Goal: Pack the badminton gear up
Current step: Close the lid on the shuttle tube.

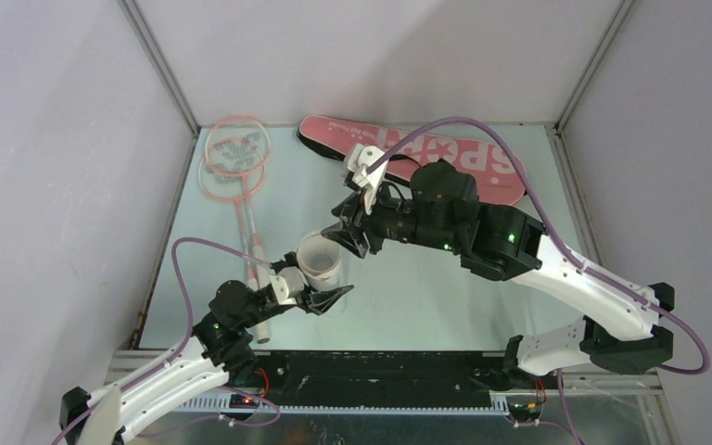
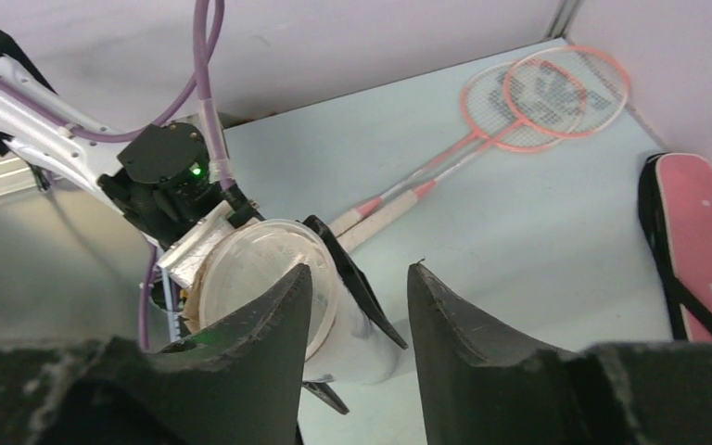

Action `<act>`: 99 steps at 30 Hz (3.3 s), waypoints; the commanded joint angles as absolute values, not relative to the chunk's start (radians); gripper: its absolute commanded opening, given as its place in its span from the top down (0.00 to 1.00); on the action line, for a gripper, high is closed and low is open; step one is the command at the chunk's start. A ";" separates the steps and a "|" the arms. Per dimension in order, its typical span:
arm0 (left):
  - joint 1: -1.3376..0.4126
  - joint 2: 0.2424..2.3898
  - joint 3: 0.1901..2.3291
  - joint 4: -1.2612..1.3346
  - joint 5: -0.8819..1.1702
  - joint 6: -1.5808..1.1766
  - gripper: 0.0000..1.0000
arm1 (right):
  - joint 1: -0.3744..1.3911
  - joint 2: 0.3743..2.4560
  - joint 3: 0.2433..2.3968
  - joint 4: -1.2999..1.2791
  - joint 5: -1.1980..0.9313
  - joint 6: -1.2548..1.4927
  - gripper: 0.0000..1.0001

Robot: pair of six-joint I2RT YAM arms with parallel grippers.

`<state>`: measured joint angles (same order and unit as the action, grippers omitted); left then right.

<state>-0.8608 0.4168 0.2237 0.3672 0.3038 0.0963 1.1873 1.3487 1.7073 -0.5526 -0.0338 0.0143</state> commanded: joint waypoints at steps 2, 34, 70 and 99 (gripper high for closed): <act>-0.861 0.439 0.221 0.362 0.298 0.110 0.36 | 1.186 1.232 1.725 -0.533 -0.084 0.040 0.63; -0.861 0.491 0.248 0.357 0.259 0.090 0.37 | 1.275 1.399 1.756 -0.584 0.070 -0.032 0.68; -0.861 0.493 0.246 0.347 0.290 0.098 0.38 | 1.326 1.426 1.817 -0.588 0.270 -0.187 0.45; -0.862 0.496 0.247 0.346 0.270 0.094 0.39 | 1.320 1.484 1.833 -0.810 0.122 -0.207 0.97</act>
